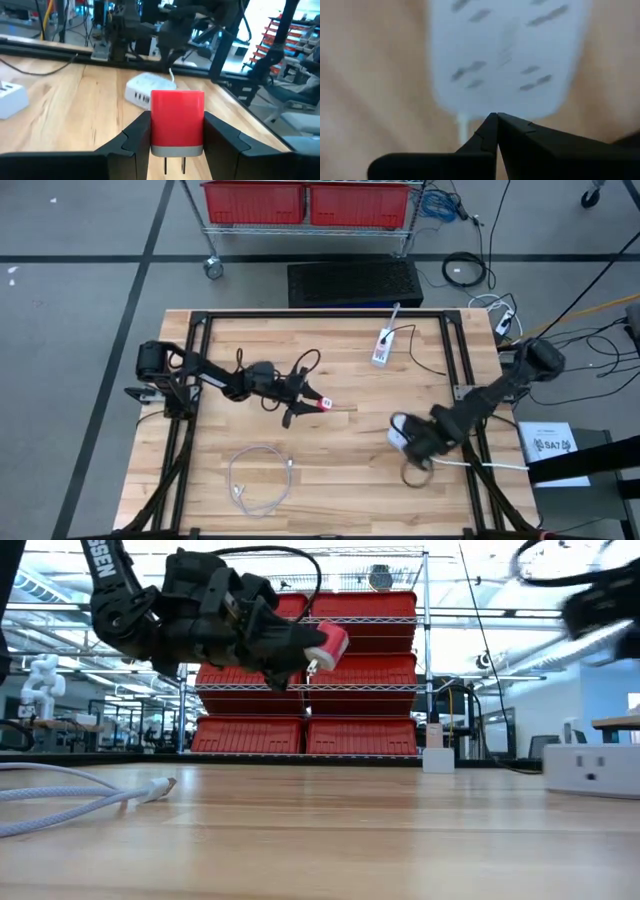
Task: Insert USB
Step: Insert the orange charger adapter into the bottom right white square outlet extension
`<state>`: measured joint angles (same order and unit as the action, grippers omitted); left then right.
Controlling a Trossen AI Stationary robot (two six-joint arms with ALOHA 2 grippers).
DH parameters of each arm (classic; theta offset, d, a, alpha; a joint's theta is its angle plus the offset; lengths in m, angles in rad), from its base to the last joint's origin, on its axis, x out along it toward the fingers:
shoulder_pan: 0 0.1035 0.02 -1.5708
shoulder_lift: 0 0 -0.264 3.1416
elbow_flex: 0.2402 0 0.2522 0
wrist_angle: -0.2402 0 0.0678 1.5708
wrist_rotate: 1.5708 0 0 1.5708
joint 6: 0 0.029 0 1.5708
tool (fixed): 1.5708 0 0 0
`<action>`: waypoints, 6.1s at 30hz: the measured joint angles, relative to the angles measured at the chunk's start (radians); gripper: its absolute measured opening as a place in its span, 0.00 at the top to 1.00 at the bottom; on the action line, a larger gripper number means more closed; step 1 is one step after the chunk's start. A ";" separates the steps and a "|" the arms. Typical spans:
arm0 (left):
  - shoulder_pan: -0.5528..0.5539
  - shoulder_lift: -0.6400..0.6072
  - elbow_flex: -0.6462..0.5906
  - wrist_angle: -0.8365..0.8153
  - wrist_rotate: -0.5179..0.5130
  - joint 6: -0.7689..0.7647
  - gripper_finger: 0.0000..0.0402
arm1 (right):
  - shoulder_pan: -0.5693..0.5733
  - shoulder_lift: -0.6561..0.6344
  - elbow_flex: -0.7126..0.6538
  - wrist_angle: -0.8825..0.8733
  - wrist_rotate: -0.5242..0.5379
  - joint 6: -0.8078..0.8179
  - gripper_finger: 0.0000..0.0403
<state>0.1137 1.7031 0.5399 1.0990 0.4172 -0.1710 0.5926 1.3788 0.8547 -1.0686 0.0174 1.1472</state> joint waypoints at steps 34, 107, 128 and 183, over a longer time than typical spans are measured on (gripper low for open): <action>-0.054 0.000 -0.014 -0.009 -0.091 0.155 0.64 | -0.296 0.213 -0.222 1.044 0.052 -0.350 1.00; 0.043 0.000 0.109 -0.207 0.442 0.020 0.64 | -0.375 0.390 0.549 0.602 0.135 -1.682 0.50; 0.043 0.000 0.109 -0.225 0.448 0.019 0.64 | -0.374 0.389 0.548 0.620 0.130 -1.624 0.70; 0.083 0.001 0.110 -0.135 0.286 -0.032 0.37 | -0.012 0.185 0.479 -0.166 0.026 -0.322 0.70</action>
<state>0.1963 1.7039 0.6495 0.9635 0.7033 -0.2031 0.5802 1.5637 1.3340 -1.2346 0.0432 0.8255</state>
